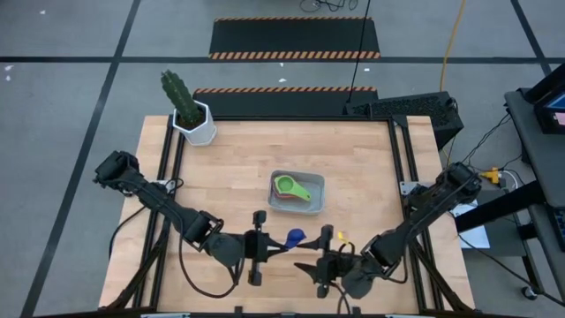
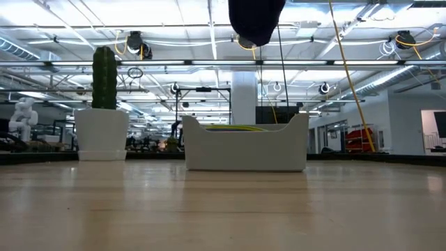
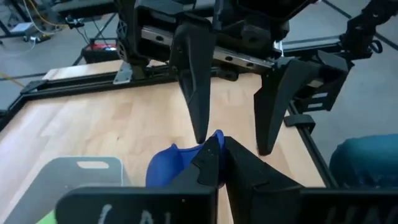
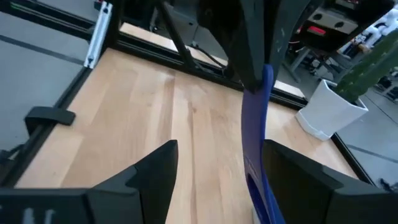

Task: Nest measuring cups in basket
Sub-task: Stack the dark blue measuring cup into the green measuring cup

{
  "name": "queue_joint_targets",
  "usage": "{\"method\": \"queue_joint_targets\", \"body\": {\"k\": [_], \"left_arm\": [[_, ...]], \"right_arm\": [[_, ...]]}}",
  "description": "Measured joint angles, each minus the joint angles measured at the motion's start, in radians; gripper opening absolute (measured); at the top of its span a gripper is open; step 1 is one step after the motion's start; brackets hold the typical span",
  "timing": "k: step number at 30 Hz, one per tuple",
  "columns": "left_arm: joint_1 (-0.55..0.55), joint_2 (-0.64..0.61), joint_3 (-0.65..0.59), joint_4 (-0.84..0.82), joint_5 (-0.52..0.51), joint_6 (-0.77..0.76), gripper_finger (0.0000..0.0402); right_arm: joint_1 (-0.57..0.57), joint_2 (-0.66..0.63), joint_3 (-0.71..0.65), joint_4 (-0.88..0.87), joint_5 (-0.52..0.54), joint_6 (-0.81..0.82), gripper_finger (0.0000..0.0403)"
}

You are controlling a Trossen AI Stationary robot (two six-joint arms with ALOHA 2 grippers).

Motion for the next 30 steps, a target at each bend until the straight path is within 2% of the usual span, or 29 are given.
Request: {"method": "queue_joint_targets", "body": {"k": [9,12,16,21,26,30], "left_arm": [[0.000,0.000,0.000,-0.032,0.002,-0.003,0.0019],[0.004,0.000,0.000,-0.029,0.031,-0.002,0.0011],[0.006,0.000,0.000,-0.018,0.056,0.000,0.0010],[0.006,0.000,0.000,-0.021,0.075,-0.002,0.0019],[0.006,0.000,0.000,0.000,0.080,0.024,0.0007],[0.006,0.000,0.000,0.015,0.089,0.033,0.0032]], "right_arm": [[-0.024,0.012,0.000,0.012,0.000,0.019,0.0228],[-0.033,0.012,0.000,0.016,0.000,0.045,0.0227],[-0.050,0.018,-0.001,0.016,-0.001,0.083,0.0210],[-0.053,0.018,-0.002,0.025,-0.028,0.091,0.0164],[-0.049,0.018,-0.003,0.030,-0.036,0.089,0.0094],[-0.052,0.018,-0.003,0.046,-0.082,0.088,0.0033]]}}
